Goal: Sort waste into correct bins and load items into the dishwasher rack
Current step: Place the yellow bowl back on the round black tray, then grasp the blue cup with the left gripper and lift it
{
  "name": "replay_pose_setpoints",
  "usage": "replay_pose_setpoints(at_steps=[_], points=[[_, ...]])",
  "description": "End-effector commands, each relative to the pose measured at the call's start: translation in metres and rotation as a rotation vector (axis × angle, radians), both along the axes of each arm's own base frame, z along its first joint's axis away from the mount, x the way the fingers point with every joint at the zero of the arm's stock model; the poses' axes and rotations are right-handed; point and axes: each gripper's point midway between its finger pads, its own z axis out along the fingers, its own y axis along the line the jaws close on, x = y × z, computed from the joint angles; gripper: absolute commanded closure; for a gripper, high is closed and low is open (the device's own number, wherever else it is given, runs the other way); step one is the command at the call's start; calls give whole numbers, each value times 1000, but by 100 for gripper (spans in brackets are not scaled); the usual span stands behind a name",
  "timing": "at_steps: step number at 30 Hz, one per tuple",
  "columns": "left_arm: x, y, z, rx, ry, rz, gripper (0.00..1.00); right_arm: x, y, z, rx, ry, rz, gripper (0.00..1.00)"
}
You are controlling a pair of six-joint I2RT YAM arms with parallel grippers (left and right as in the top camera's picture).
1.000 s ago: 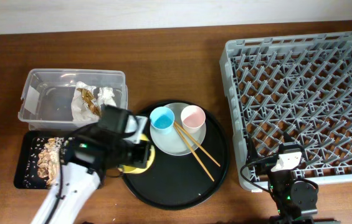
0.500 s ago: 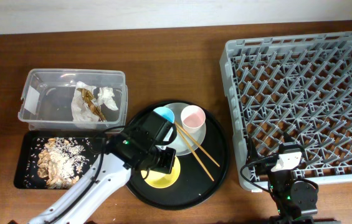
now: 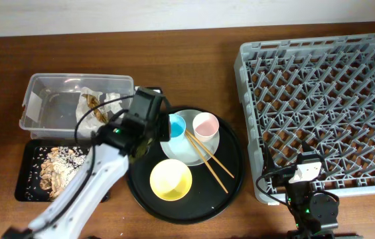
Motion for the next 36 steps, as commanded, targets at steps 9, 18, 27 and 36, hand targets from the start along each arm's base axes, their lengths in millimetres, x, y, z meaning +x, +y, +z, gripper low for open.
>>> replay_pose_setpoints(at_steps=[9,18,27,36], points=[[20,-5,-72,81,129,22,71,-1,5,-1,96,9,26,1],[30,-7,-15,22,15,29,92,-14,12,53,140,-40,70,1],[16,21,71,-120,-95,62,87,-50,22,154,174,121,127,1],[5,19,12,-89,99,51,45,-65,47,150,204,289,270,10]])
